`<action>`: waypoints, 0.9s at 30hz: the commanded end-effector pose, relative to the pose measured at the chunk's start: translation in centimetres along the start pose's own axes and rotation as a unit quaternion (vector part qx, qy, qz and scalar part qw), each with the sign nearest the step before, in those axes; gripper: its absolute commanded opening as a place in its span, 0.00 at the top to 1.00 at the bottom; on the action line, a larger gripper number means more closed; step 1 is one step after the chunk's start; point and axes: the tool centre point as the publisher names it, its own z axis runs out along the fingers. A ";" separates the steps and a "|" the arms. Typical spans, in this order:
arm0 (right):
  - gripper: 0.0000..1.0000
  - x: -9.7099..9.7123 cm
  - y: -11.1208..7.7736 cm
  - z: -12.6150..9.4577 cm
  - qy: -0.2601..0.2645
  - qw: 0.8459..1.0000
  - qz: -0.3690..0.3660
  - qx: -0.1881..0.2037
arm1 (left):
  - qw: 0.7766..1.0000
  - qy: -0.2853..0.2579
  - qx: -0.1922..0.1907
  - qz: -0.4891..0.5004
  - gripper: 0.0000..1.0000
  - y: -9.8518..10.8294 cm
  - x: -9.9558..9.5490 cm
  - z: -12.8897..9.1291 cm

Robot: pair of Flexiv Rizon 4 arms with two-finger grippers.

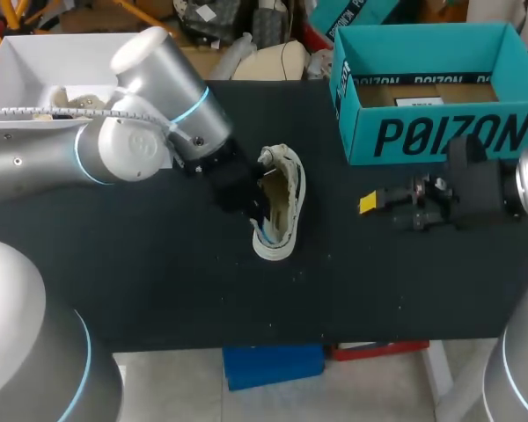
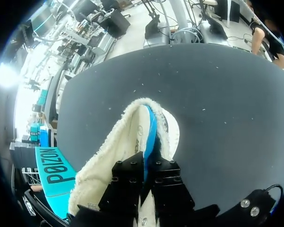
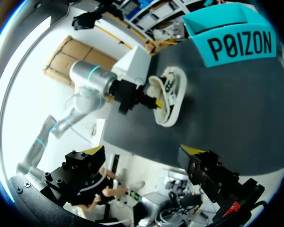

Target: Take the shoe out of the shoebox, open the shoe tongue, remove and reinsert the insole, then place the shoe into the shoebox

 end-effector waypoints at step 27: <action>0.00 0.0 0.0 0.0 -0.001 1.000 0.000 0.001 | 0.994 0.051 0.003 0.098 1.00 -2.9 -1.9 -3.8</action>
